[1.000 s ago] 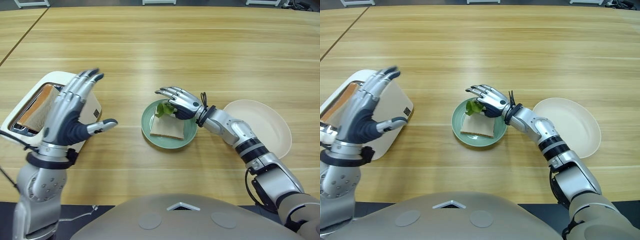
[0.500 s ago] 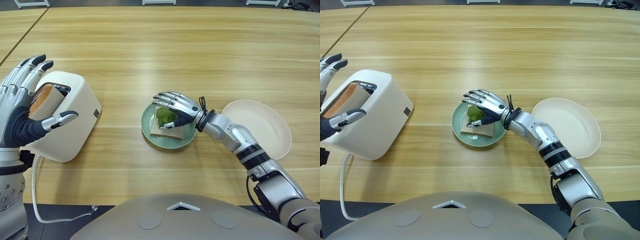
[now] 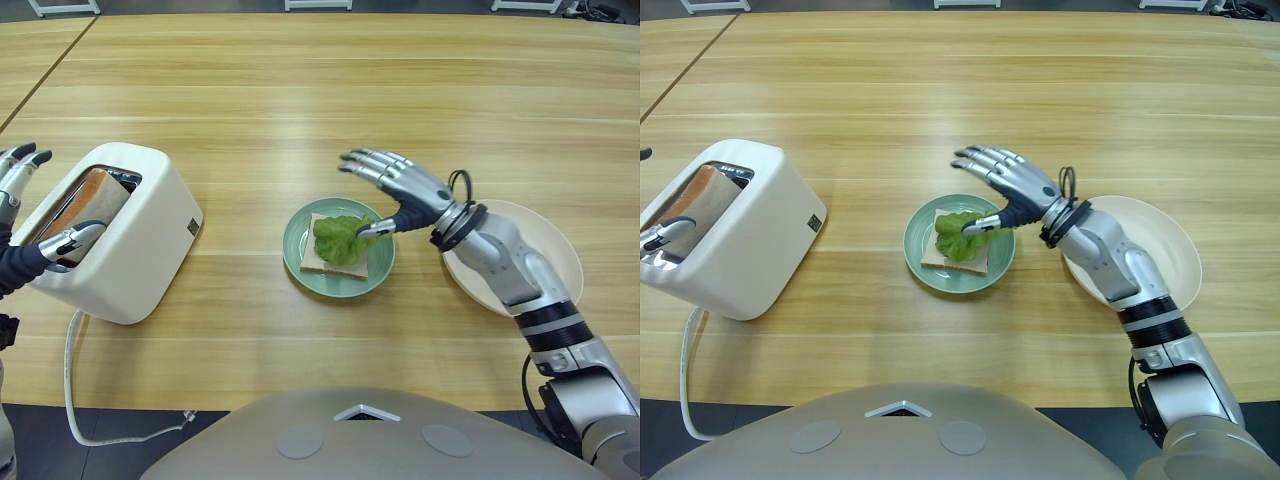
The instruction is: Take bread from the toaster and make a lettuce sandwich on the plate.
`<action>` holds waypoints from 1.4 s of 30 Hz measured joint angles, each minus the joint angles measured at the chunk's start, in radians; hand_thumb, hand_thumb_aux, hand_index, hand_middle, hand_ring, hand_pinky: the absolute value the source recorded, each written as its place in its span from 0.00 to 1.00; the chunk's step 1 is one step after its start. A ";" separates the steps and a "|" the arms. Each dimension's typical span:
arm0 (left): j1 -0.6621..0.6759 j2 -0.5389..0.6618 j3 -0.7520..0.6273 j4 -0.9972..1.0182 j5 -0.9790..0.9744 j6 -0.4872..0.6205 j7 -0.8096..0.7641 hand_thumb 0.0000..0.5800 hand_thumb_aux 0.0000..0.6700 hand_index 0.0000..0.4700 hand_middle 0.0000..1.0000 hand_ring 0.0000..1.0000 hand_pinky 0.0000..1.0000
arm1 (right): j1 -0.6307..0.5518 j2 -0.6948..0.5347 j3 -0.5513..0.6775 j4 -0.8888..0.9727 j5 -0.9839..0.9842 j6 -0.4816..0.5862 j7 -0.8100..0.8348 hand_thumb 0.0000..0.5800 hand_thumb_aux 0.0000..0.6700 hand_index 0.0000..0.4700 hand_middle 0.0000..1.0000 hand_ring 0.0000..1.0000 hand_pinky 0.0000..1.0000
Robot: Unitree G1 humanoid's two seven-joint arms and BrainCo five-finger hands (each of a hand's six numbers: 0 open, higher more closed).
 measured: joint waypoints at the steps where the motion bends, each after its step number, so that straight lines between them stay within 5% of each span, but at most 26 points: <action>1: 0.013 0.000 -0.018 0.015 0.015 0.004 -0.007 0.27 0.15 0.15 0.00 0.00 0.00 | 0.007 -0.009 -0.035 -0.012 0.030 0.000 -0.001 0.00 0.00 0.00 0.00 0.00 0.00; 2: 0.017 -0.001 -0.025 0.021 0.027 0.005 -0.009 0.36 0.20 0.20 0.00 0.00 0.00 | 0.011 -0.012 -0.049 -0.020 0.035 0.000 0.000 0.00 0.00 0.00 0.00 0.00 0.00; 6: 0.030 -0.008 -0.070 0.051 0.050 0.016 -0.013 0.18 0.09 0.09 0.00 0.00 0.00 | 0.041 -0.021 -0.102 -0.040 0.067 -0.006 0.000 0.00 0.00 0.00 0.00 0.00 0.00; 10: 0.036 -0.014 -0.096 0.087 0.084 0.023 -0.005 0.23 0.12 0.12 0.00 0.00 0.00 | 0.064 -0.049 -0.135 -0.026 0.064 -0.033 -0.003 0.00 0.00 0.00 0.00 0.00 0.00; 13: 0.031 -0.012 -0.093 0.109 0.086 0.025 0.010 0.00 0.00 0.00 0.00 0.00 0.00 | 0.093 -0.068 -0.145 -0.017 0.055 -0.049 -0.005 0.00 0.00 0.00 0.00 0.00 0.00; 20: -0.042 -0.014 -0.050 0.001 0.044 -0.047 0.113 0.00 0.00 0.00 0.00 0.00 0.00 | 0.096 -0.191 0.010 0.147 -0.422 -0.102 -0.170 0.00 0.00 0.00 0.00 0.00 0.00; 29: -0.044 -0.066 -0.101 -0.042 -0.049 -0.113 0.125 0.00 0.00 0.00 0.00 0.00 0.00 | 0.001 -0.149 0.118 0.261 -0.570 -0.031 -0.327 0.10 0.05 0.05 0.00 0.00 0.00; 31: -0.035 -0.101 -0.198 -0.047 -0.140 -0.124 0.091 0.00 0.00 0.00 0.00 0.00 0.00 | -0.010 -0.135 0.135 0.265 -0.572 -0.014 -0.350 0.33 0.18 0.18 0.00 0.00 0.00; 33: -0.026 -0.113 -0.256 -0.047 -0.179 -0.126 0.072 0.00 0.00 0.00 0.00 0.00 0.00 | -0.017 -0.133 0.137 0.265 -0.568 -0.004 -0.357 0.77 0.52 0.52 0.00 0.00 0.00; 35: -0.019 -0.127 -0.293 -0.043 -0.191 -0.131 0.061 0.00 0.00 0.00 0.00 0.00 0.00 | -0.020 -0.133 0.147 0.265 -0.564 -0.002 -0.359 0.93 0.74 0.74 0.00 0.00 0.00; 38: -0.011 -0.129 -0.294 -0.039 -0.192 -0.131 0.061 0.00 0.00 0.00 0.00 0.00 0.00 | -0.021 -0.133 0.168 0.264 -0.564 -0.002 -0.367 1.00 1.00 1.00 0.00 0.00 0.00; 42: -0.010 -0.130 -0.307 -0.037 -0.200 -0.132 0.058 0.00 0.00 0.00 0.00 0.00 0.00 | -0.021 -0.125 0.178 0.248 -0.556 -0.003 -0.373 1.00 1.00 1.00 0.00 0.00 0.00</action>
